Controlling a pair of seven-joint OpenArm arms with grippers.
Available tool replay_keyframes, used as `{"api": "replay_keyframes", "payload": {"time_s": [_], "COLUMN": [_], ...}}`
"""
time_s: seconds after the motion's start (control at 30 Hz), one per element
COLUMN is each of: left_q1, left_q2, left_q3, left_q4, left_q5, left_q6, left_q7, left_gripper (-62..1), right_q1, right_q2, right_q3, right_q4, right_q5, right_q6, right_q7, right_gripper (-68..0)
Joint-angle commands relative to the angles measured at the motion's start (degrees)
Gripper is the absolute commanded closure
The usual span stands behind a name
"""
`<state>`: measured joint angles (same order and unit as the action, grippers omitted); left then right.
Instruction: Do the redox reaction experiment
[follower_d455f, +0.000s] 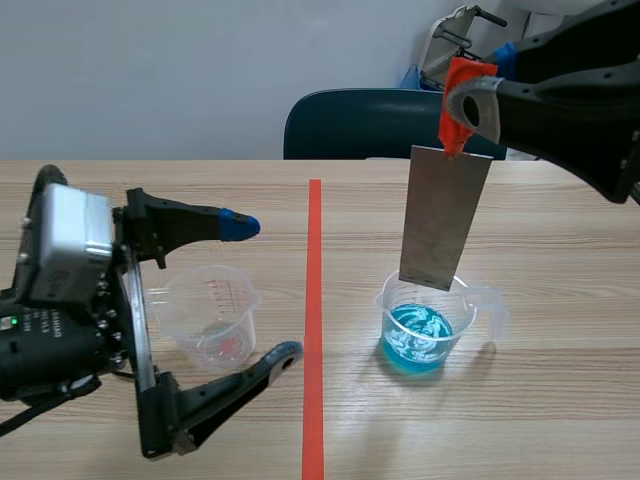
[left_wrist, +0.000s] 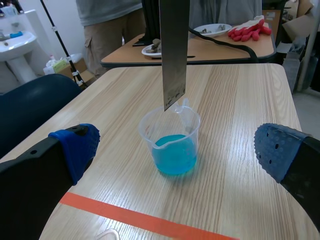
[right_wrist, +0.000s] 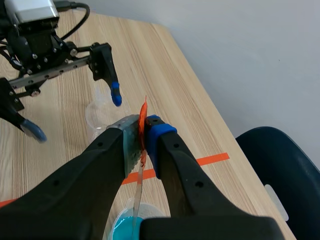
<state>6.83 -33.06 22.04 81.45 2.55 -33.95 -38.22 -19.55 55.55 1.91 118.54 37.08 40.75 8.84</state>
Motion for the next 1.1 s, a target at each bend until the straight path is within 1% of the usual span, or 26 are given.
{"api": "replay_keyframes", "payload": {"time_s": [0.0,0.23,0.5,0.63,1.07], "left_q1": [1.2,5.9,10.2,10.5,10.5], "left_q2": [-1.0,-5.2,-7.8,-7.9,-7.7], "left_q3": [-1.2,-6.3,-10.9,-11.5,-11.5], "left_q4": [1.4,3.3,3.4,3.4,3.4], "left_q5": [-2.0,-1.9,-1.9,-1.3,-1.2], "left_q6": [-0.1,-0.5,-0.5,-0.5,-0.5], "left_q7": [-1.4,-4.2,-7.5,-7.2,-7.0], "left_gripper": [-62.3,-62.3,-62.3,-62.3,-62.3], "right_q1": [1.1,1.1,1.1,1.1,1.1], "right_q2": [-0.2,-0.2,-0.2,-0.2,-0.2], "right_q3": [0.7,0.7,0.7,0.7,0.7], "right_q4": [0.3,0.3,0.3,0.3,0.3], "right_q5": [0.7,0.7,0.7,0.7,0.7], "right_q6": [-0.4,-0.4,-0.4,-0.4,-0.4], "right_q7": [1.2,1.2,1.2,1.2,1.2], "right_gripper": [-0.9,-0.9,-0.9,-0.9,-0.9]}}
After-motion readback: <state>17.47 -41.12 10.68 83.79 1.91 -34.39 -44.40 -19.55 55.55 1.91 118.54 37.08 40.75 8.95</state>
